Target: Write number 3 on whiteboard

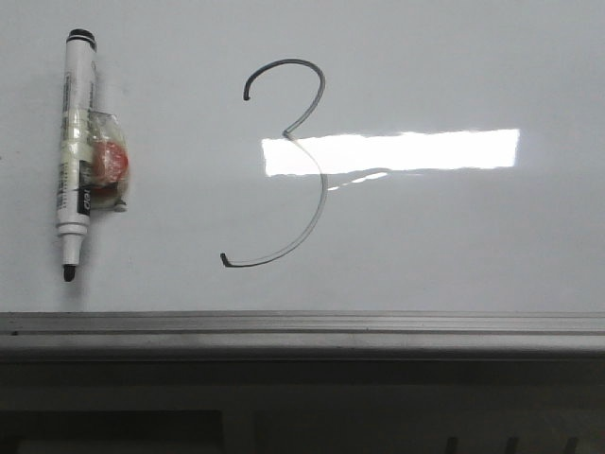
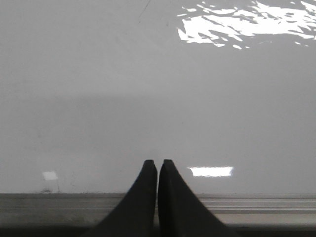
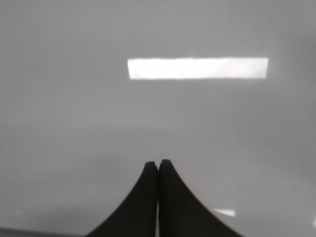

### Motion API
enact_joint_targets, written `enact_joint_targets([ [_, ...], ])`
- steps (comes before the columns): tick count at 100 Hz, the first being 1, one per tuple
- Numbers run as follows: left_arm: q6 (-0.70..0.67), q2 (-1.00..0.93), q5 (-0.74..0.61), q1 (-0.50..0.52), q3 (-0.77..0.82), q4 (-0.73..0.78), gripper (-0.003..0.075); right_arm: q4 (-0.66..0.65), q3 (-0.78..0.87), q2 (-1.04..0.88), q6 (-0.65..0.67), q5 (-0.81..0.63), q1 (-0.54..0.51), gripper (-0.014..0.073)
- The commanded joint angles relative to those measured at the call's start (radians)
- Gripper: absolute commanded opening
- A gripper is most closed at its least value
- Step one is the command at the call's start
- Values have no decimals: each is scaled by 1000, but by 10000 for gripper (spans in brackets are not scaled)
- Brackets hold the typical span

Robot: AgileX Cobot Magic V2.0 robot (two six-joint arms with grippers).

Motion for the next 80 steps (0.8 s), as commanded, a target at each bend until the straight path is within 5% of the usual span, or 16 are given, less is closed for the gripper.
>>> enact_joint_targets([
  [1,-9,-25,-57,-4,34,-5,-20,-9,24,-16,-3,18,-6,-54],
  [16,-9,-25,-57,-4,34,-5,-20,-9,24,-16,-3,131,-6,-54],
  [80,-9,-25,-57,-4,34,-5,-20,-9,24,-16,-3,131,-6,-54],
])
